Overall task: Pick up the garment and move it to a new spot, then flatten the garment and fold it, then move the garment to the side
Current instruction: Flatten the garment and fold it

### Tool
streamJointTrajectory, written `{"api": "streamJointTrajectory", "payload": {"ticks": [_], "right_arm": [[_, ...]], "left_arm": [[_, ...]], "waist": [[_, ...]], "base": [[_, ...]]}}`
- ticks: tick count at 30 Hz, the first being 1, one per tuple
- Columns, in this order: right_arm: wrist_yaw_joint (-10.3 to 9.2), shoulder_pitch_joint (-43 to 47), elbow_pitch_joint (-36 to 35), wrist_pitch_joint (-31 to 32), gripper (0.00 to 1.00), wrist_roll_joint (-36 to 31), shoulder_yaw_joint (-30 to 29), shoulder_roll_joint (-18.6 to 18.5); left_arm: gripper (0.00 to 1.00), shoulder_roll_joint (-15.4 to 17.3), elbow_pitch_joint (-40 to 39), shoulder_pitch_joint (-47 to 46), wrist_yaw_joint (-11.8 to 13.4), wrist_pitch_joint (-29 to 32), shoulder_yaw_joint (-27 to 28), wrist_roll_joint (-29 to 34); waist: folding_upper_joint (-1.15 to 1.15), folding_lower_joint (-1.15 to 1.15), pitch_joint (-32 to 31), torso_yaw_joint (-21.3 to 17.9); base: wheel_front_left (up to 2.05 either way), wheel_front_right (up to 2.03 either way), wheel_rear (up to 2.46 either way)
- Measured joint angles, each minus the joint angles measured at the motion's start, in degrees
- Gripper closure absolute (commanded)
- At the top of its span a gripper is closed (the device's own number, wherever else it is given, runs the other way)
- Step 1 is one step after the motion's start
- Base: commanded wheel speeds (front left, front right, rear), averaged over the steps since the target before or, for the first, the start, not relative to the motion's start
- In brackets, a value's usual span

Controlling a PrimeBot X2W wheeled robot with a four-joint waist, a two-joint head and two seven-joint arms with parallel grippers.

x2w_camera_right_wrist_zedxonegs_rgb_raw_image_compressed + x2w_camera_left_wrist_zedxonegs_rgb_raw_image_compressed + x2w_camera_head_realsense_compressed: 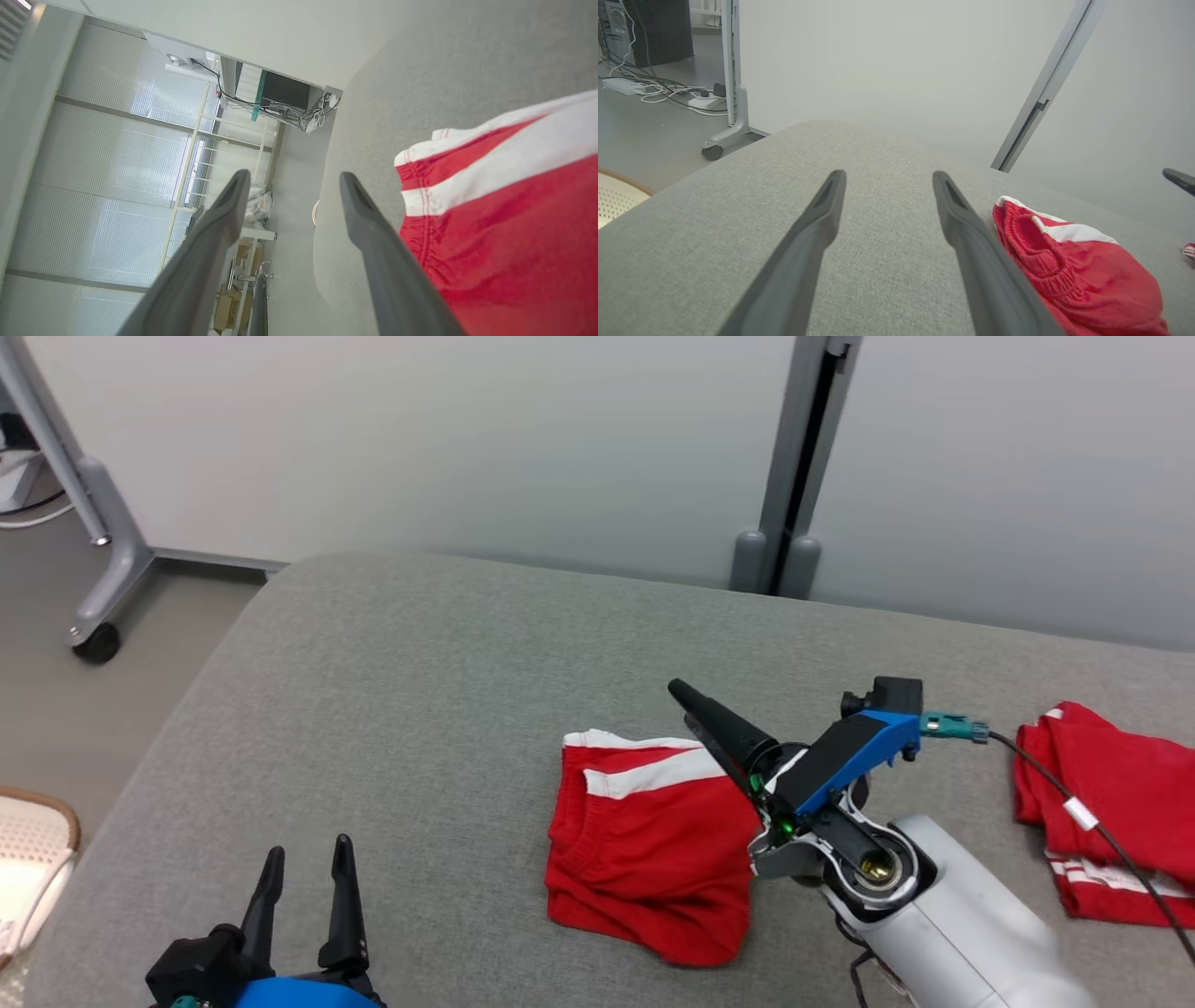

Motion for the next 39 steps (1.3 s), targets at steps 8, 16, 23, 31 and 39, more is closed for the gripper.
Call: {"api": "streamJointTrajectory", "payload": {"ticks": [8, 16, 23, 31, 39], "right_arm": [[0.00, 5.3, -20.1, -9.9, 0.00, -12.7, 1.3, -10.8], [0.01, 9.2, -21.8, -22.6, 0.00, -29.9, 1.7, -18.3], [0.02, 14.2, -18.1, -24.7, 0.00, -47.0, -6.5, -17.5], [0.07, 25.9, -20.2, -24.8, 0.00, -68.7, -20.5, -8.2], [0.07, 30.1, -21.1, -24.8, 0.00, -76.4, -25.4, -2.5]], "left_arm": [[0.00, 0.9, -2.9, 0.3, 0.0, 0.0, 2.8, 1.0], [0.00, 2.3, -5.2, 0.8, 0.0, 0.0, 4.3, 2.1], [0.00, 4.0, -6.6, 0.9, 0.0, 0.0, 3.7, 2.4], [0.00, 6.0, -7.0, 2.2, 0.0, 0.0, 1.1, 2.4], [0.00, 5.6, -6.3, 2.7, 0.0, 0.0, 0.6, 2.4]], "waist": [[0.00, -0.01, -0.8, -6.3], [0.00, -0.01, -2.0, -11.8], [0.00, -0.01, -3.1, -14.6], [0.00, 0.00, -3.4, -14.8], [0.00, 0.00, -3.5, -14.3]], "base": [[0.00, 0.00, 0.00], [0.00, 0.00, 0.00], [0.00, 0.00, 0.00], [0.00, 0.00, 0.00], [0.00, 0.00, 0.00]]}}
